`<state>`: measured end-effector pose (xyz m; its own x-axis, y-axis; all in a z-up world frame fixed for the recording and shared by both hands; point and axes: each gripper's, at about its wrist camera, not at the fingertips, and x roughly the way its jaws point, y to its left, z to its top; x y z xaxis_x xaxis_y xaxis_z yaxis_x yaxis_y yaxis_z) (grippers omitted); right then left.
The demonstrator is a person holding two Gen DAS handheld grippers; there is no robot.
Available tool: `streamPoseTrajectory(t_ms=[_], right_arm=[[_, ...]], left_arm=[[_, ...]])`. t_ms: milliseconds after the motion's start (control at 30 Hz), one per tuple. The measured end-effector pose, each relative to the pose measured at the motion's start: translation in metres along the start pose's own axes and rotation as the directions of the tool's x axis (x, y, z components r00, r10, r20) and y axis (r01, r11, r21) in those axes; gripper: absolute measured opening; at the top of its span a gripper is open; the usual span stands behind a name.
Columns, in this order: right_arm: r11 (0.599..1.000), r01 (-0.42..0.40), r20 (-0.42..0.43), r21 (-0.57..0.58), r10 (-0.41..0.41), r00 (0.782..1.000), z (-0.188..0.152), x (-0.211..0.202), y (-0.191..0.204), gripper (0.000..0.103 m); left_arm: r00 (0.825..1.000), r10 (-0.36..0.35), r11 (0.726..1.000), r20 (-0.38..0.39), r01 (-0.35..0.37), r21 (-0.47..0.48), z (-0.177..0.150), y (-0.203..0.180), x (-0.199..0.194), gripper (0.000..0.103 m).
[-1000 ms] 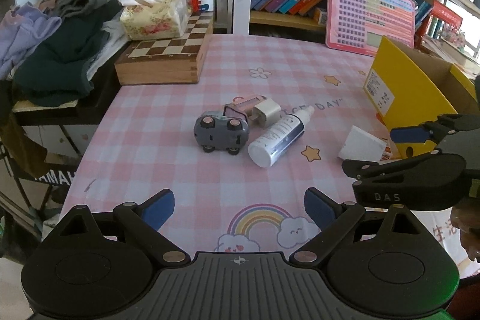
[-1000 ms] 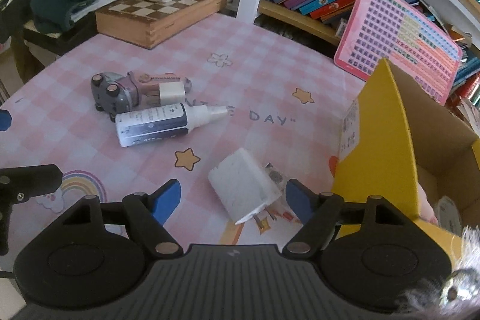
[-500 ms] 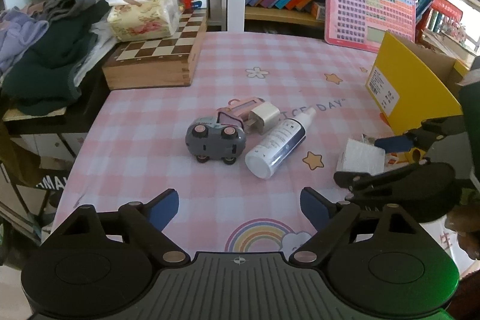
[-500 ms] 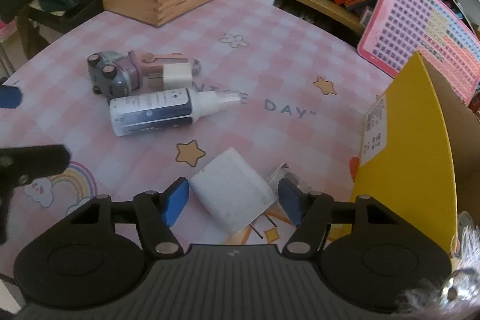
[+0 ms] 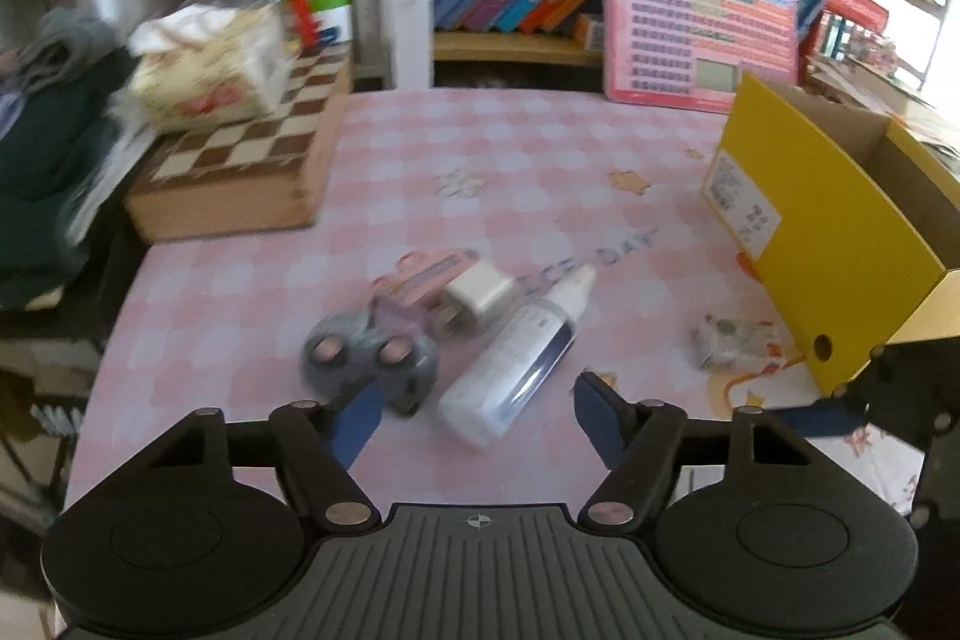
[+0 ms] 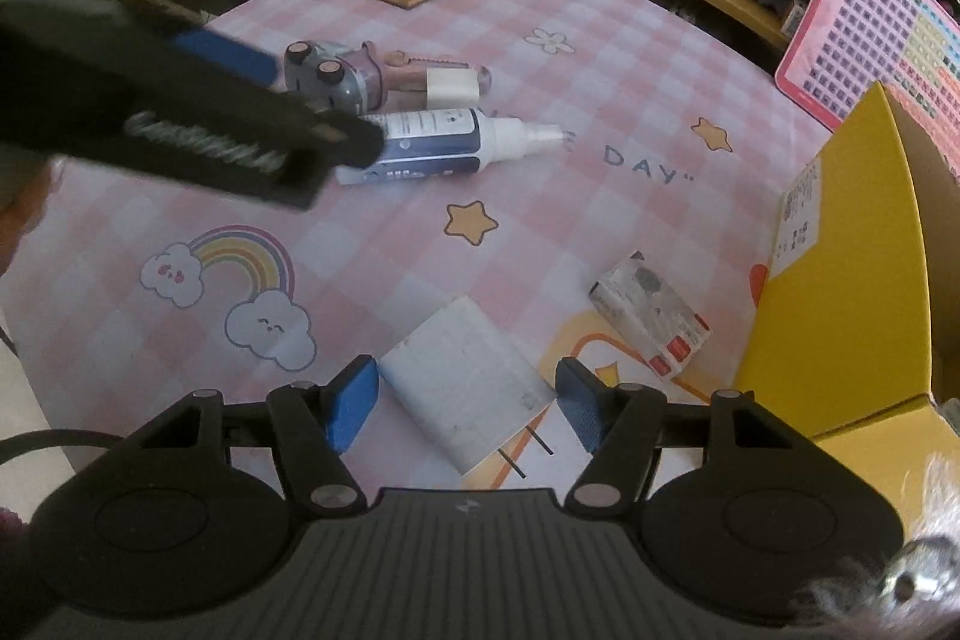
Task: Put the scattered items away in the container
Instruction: 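Grasp the white charger with the right tool while the left tool grasps the white spray bottle, then lift the charger and spray bottle and carry both toward the yellow box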
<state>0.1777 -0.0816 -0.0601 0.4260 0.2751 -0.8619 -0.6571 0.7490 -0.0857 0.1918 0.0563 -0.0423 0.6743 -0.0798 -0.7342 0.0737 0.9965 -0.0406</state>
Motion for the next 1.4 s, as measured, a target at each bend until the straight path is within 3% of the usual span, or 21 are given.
streamPoseTrajectory(t_ms=[200,333,433,733,867,1033,1400], right_arm=[[1.000,-0.005,-0.003,0.004,0.005,1.000,-0.001,-0.001,-0.002,0.064],[1.000,-0.007,-0.017,0.012,0.008,1.000,-0.002,0.002,-0.006,0.063],[1.000,-0.008,-0.035,0.028,0.009,0.999,-0.004,0.004,-0.009,0.059],[0.998,-0.024,-0.035,0.059,0.026,0.999,-0.006,0.005,-0.013,0.058],[0.997,-0.036,-0.029,0.068,0.038,0.999,-0.005,0.005,-0.016,0.057],[0.996,-0.047,-0.016,0.073,0.048,0.999,-0.008,0.000,-0.014,0.048],[0.993,-0.052,0.037,0.109,0.048,0.998,-0.018,-0.021,0.000,0.048]], left_arm=[[0.998,-0.036,0.995,-0.046,0.040,0.092,0.012,-0.014,0.026,0.052],[0.997,-0.027,0.988,-0.076,0.038,0.151,0.015,-0.019,0.040,0.048],[0.995,-0.030,0.989,-0.095,0.044,0.144,0.019,-0.014,0.049,0.041],[0.986,-0.071,0.985,-0.151,0.094,0.145,0.017,-0.015,0.063,0.035],[0.987,-0.078,0.988,-0.138,0.094,0.119,0.015,-0.013,0.061,0.032],[0.986,-0.115,0.991,-0.117,0.123,0.059,0.011,-0.009,0.047,0.031],[0.986,-0.152,0.987,-0.063,0.148,-0.063,-0.014,0.012,-0.014,0.031]])
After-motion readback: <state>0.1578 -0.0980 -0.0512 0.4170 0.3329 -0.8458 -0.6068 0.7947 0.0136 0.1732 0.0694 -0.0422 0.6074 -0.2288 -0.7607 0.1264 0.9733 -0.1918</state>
